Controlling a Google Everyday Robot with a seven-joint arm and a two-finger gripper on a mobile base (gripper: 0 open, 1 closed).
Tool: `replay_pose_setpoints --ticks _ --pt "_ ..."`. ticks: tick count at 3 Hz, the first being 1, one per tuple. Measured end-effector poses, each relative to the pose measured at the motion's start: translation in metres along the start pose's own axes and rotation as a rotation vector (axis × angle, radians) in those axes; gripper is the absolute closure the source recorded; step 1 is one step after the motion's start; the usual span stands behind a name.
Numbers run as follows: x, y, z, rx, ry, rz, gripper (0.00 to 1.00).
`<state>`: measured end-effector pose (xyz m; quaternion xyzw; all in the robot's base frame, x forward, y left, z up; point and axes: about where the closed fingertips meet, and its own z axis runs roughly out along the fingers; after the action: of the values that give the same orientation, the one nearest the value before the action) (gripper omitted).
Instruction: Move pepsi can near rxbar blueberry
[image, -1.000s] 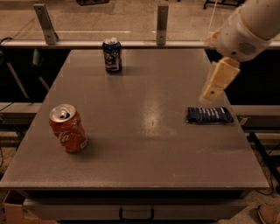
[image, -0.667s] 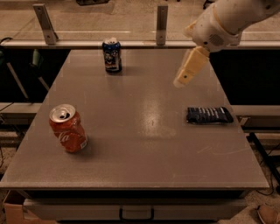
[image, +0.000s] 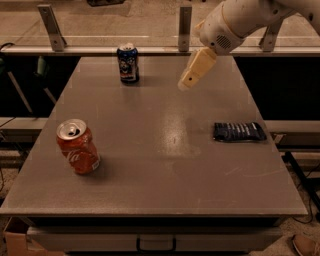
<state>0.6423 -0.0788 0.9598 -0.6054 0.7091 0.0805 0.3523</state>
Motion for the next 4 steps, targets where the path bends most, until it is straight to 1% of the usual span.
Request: replay_pose_setpoints --ticks 1,2,3,4 --pt "-0.001 -0.011 0.016 0.028 -0.032 0.04 0.0" --pt "-0.003 -0.037 0.051 0.07 -0.127 0.121 0.0" --pt "-0.008 -0.064 0.09 0.106 -0.237 0.197 0.0" --pt "-0.023 -0.083 0.124 0.107 -0.356 0.265 0.0"
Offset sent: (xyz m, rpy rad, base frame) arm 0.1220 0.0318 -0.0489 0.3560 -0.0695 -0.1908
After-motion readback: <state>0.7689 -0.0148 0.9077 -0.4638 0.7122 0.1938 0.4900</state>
